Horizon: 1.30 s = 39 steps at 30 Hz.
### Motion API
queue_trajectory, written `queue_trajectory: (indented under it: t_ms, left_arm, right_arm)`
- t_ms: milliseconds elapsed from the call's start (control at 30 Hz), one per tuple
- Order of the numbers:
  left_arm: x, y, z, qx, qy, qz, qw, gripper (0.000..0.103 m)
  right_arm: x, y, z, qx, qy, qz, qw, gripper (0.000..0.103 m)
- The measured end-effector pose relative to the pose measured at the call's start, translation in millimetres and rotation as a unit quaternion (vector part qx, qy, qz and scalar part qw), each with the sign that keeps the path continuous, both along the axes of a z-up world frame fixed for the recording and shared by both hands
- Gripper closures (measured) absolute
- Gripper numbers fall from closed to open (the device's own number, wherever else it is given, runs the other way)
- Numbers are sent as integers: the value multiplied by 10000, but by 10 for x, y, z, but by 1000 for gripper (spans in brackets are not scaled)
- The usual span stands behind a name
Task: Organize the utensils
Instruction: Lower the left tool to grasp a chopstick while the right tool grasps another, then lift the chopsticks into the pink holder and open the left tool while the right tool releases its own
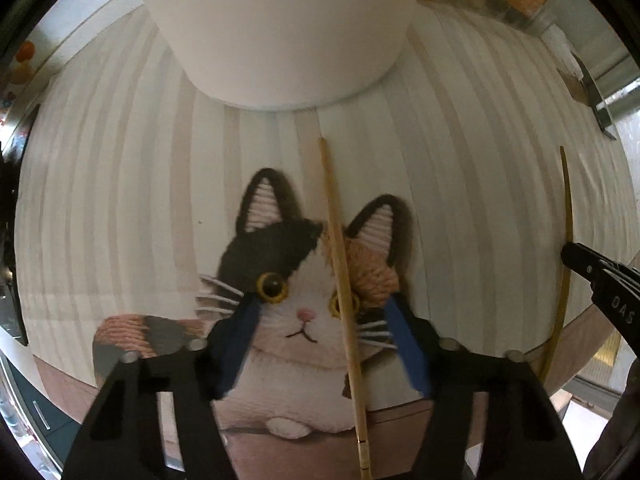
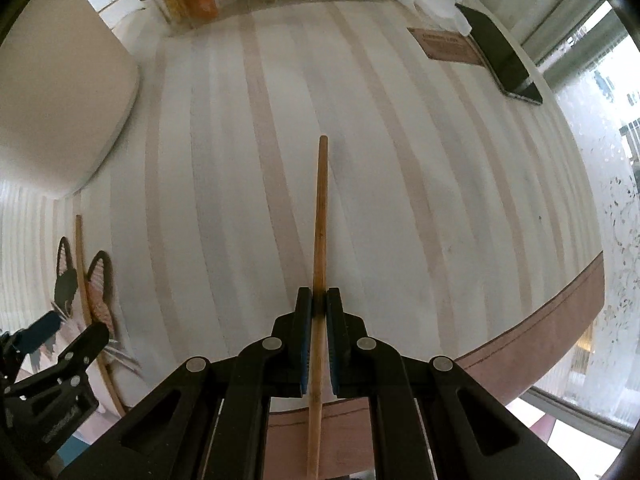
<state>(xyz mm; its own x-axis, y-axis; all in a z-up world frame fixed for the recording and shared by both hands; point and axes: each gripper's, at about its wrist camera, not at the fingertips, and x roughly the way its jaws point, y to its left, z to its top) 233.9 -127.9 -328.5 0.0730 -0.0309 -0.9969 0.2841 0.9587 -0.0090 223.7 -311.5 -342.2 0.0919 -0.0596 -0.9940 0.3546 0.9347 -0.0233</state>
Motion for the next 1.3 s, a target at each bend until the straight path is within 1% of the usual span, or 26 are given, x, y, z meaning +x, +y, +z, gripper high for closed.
queue_trajectory:
  t_ms: [67,133,200,400,500,567,733,800,867,967,1067,1133,1167,1300]
  left_arm:
    - [1,-23,16,-22,-84,-53,9999,63]
    - [5,-5,34,-28,-112,-96,9999,92]
    - [20,62,34,-39,-67,-44,10000,97]
    - [-7,393,37,173,-68,237,9995,98]
    - [-19,508,35,190,-42,366,9991,98]
    - [-36,502,16,165,-29,401,9991,98]
    - [-8,549,47,167,4,470,9988,97]
    - [26,500,28,140,39,512,9986,97]
    - [119,604,37,99,71,513,9986,97]
    - [188,668,46,77,114,510,9986,97]
    - [191,649,40,129,23,480,9988,98]
    - [157,596,53,275,-99,450,9986,99]
    - [151,592,78,320,-207,457,9982,99]
    - [143,646,258,392,-566,504,9964,99]
  right_arm:
    - [91,50,-55,27,39,-2,10000,96]
    - [66,-57,-111,-2,41,44,10000,96]
    - [98,-35,-117,30,48,88,9999,96]
    - [240,362,-153,265,35,386,9989,96]
    - [279,575,-178,473,50,617,9970,96]
    - [296,664,-181,513,54,742,9959,96]
    - [354,842,-181,311,167,1048,9939,95]
    - [369,893,-169,341,234,1065,9934,95]
    - [455,1033,-145,339,303,1091,9930,95]
    - [471,1019,-144,248,298,1159,9925,95]
    - [417,1161,-208,130,257,1215,9922,95]
    - [416,1176,-206,154,192,1165,9929,96]
    - [229,1224,-203,169,167,1139,9932,96]
    - [157,1177,-69,186,-85,1032,9944,96]
